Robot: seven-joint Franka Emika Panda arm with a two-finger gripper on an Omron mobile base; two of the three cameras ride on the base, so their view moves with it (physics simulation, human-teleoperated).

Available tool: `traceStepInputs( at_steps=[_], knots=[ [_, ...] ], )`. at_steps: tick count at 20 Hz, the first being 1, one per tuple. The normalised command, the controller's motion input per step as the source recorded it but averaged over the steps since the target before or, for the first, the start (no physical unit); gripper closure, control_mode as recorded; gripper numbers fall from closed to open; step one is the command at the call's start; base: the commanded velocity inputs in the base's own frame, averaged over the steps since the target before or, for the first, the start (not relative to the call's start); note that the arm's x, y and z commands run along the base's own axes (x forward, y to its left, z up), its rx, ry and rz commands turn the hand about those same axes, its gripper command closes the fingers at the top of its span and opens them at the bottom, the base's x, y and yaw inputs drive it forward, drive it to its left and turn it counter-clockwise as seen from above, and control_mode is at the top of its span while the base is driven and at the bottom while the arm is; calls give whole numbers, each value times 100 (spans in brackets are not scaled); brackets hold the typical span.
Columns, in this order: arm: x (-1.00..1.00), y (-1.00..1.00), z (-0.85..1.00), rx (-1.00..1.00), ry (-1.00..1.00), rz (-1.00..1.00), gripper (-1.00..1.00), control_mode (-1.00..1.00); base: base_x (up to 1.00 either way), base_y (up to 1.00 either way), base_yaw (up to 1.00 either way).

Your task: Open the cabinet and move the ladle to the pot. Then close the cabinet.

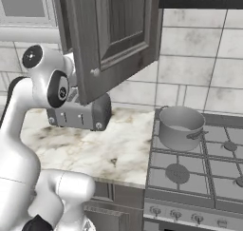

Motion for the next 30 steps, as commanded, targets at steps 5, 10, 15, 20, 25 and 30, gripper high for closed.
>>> traceStepInputs(
  at_steps=[5, 10, 15, 20, 25, 30],
  knots=[
    [-43, -75, 4, 0, 0, 0, -100, -100, 0, 0, 0],
    [-22, -69, 9, 0, 0, 0, -100, -100, 0, 0, 0],
    [-1, -62, 5, 0, 0, 0, -100, -100, 0, 0, 0],
    [7, -41, 0, 2, 0, 0, -100, -100, 0, 0, 0],
    [3, -6, 0, 2, 0, 0, -100, -100, 0, 0, 0],
    [8, 51, 0, 0, 0, 4, -100, -100, 0, 0, 0]
  ],
)
